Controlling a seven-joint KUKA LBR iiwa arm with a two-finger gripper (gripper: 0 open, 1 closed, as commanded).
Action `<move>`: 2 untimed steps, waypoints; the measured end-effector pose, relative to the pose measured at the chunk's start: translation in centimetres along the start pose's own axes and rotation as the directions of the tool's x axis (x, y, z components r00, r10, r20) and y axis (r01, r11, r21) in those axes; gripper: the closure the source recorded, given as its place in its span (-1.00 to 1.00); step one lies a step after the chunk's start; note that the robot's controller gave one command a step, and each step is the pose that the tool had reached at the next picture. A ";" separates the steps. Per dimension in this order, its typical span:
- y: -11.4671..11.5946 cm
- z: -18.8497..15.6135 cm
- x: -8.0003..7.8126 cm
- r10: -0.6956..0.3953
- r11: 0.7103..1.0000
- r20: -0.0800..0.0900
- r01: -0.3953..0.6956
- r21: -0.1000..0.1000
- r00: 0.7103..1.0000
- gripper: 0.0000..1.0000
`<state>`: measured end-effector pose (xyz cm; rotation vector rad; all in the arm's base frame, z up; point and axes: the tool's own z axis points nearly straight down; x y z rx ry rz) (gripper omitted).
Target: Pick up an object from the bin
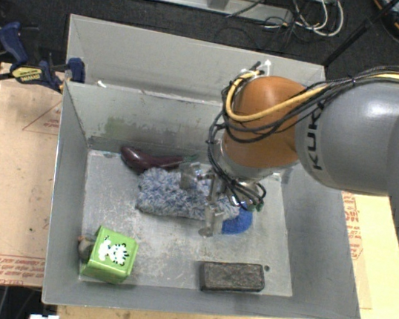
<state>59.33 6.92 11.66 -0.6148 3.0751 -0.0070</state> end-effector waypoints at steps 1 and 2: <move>2.2 3.6 -0.3 -0.046 0.999 0.002 0.046 -0.007 0.999 1.00; 2.2 3.6 -0.3 -0.046 0.999 0.002 0.046 -0.007 0.999 1.00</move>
Offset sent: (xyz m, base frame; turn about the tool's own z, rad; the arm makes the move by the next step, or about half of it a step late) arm 0.0000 0.0000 0.0000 0.0000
